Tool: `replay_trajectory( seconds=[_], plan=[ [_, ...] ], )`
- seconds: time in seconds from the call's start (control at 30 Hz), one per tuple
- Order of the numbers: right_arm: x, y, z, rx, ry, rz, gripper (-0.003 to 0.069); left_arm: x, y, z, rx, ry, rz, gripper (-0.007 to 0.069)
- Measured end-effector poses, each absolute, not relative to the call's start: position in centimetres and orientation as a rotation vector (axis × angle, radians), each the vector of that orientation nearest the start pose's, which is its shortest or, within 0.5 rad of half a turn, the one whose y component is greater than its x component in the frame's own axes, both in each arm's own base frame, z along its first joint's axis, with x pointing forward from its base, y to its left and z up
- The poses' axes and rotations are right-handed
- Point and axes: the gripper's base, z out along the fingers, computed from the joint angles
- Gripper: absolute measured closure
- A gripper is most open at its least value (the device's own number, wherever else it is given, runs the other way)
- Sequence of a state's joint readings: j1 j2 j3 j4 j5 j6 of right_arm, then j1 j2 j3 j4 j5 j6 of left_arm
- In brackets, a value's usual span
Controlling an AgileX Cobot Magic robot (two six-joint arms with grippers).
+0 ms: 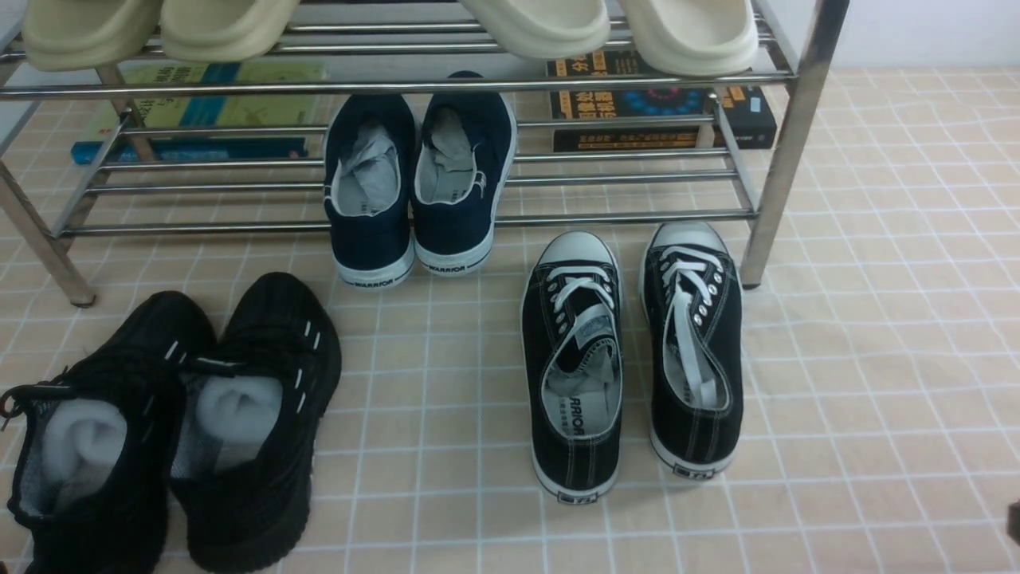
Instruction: Take the shoes off the shelf from the light coffee tablecloth by hand.
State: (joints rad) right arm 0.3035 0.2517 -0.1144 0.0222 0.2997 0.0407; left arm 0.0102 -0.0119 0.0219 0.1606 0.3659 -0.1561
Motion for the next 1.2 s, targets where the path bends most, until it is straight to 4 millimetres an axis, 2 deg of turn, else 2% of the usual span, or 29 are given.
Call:
replay_trajectory(
  seconds=[0.2,0.37,0.5,0.8,1.2],
  plan=[
    [5.7,0.5,18.5,0.022,1.833,0.111,0.0645,5.3,0.6,17.4,-0.055,1.854,0.056,0.0385],
    [5.4,0.0,17.6,0.119,1.819,0.068,0.0638,5.3,0.6,17.4,-0.055,1.854,0.056,0.0385],
    [5.4,0.0,17.6,0.123,1.829,0.069,0.0633,5.3,0.6,17.4,-0.055,1.854,0.056,0.0385],
    [5.1,0.8,17.4,-0.009,1.880,0.165,0.0620,5.3,0.6,17.4,-0.055,1.854,0.056,0.0385],
    [5.1,0.8,17.4,-0.015,1.881,0.169,0.0608,5.3,0.6,17.4,-0.055,1.854,0.056,0.0385]
  ],
)
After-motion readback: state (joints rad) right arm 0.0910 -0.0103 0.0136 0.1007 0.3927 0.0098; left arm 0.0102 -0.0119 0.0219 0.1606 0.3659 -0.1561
